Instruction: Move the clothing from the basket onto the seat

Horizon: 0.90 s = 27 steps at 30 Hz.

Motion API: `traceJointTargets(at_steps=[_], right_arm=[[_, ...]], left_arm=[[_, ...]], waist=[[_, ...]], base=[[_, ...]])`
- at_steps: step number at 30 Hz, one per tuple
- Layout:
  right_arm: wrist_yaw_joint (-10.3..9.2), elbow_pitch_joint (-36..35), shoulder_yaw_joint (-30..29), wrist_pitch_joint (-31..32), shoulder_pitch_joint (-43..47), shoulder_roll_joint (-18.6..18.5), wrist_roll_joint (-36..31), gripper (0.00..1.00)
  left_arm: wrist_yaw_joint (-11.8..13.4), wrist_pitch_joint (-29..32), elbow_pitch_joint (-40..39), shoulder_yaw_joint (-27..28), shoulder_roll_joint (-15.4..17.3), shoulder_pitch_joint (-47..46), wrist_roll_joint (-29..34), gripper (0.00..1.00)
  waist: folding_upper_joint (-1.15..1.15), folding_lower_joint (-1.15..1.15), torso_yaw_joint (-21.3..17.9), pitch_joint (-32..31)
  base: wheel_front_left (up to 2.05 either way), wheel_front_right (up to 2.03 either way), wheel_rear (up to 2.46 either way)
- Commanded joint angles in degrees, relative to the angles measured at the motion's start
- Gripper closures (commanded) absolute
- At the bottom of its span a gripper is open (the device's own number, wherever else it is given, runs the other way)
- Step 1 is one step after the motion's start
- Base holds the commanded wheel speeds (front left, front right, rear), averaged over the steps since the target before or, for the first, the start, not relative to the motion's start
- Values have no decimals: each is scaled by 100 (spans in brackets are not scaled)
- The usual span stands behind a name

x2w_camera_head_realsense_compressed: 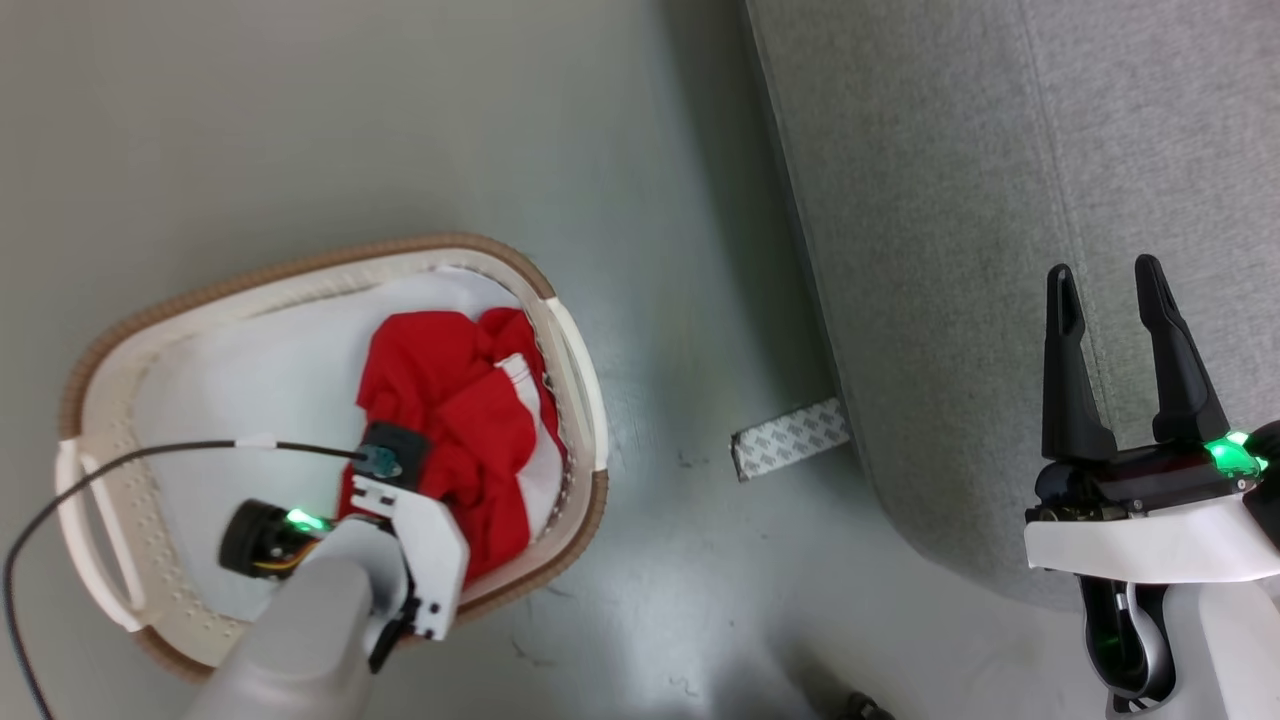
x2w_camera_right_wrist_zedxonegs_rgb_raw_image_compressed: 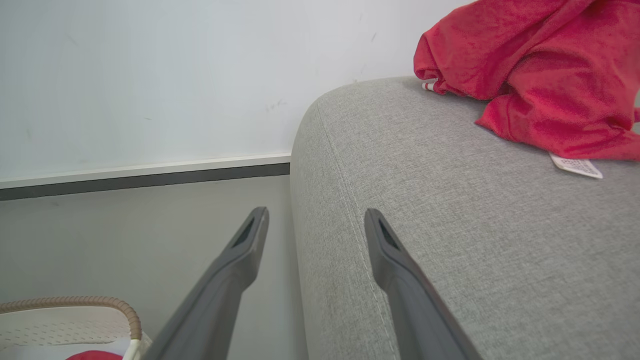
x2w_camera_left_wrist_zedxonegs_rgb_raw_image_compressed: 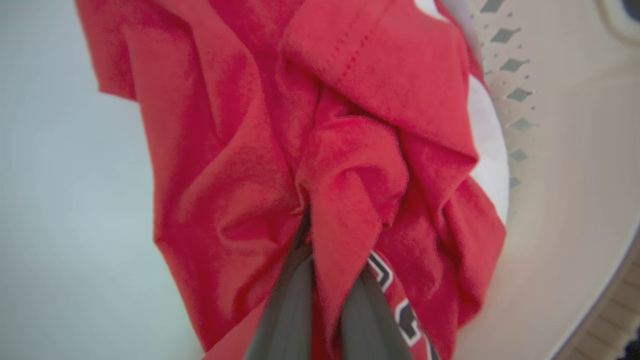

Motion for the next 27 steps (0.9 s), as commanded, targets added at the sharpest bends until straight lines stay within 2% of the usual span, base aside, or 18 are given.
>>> traceJointTargets(at_steps=[1,15,27], right_arm=[[-13,42,-30,0,28,-8,-4,0],[-13,424,-135,-1,484,-12,-436,0],[-13,764,-36,0,1121,-12,-659,0]], left_arm=[[-12,-120,15,35,-40,-43,-89,100],[-32,-1061,-441,126,-515,426,-950,100],[-25,-1094,-1781,-56,-431,944,-1441,100]], waist=[[0,-1,79,-154],[0,-1,1038,-2031],[0,-1,1629,-3491]], base=[[0,0,0],[0,0,0],[0,0,0]])
